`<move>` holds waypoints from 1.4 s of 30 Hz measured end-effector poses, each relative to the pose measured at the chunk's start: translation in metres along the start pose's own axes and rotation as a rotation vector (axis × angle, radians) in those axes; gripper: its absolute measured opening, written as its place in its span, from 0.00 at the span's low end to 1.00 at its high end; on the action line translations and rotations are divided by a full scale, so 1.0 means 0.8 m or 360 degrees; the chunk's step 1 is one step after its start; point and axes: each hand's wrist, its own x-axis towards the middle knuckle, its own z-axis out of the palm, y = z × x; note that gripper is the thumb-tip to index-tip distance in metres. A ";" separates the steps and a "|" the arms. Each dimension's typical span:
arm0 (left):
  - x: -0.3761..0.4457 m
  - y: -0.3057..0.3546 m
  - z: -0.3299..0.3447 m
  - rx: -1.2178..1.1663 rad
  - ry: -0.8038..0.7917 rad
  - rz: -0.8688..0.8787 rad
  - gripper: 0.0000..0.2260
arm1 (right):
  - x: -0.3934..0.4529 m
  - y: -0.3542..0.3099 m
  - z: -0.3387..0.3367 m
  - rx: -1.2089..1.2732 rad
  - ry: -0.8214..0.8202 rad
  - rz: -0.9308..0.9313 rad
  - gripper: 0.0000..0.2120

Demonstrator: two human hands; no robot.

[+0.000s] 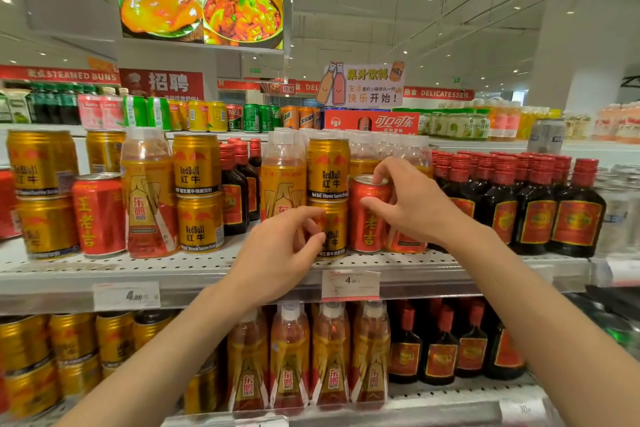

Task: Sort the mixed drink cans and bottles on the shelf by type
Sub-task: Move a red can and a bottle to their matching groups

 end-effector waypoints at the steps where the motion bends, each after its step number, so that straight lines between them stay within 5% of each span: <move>1: 0.000 0.000 0.000 -0.0003 -0.0001 -0.0001 0.17 | 0.001 0.001 -0.003 0.0012 -0.0045 0.0008 0.15; 11: -0.005 0.002 0.004 -0.0029 0.0036 -0.0033 0.19 | -0.013 0.012 -0.012 0.0181 0.0024 0.0030 0.19; 23: -0.006 0.036 0.045 -0.0238 -0.0115 -0.0070 0.34 | -0.063 0.016 -0.027 0.0959 0.0206 0.0397 0.14; 42: -0.072 0.035 0.022 -0.0351 -0.0182 -0.0238 0.29 | -0.122 -0.009 0.022 0.1472 0.0044 0.0505 0.12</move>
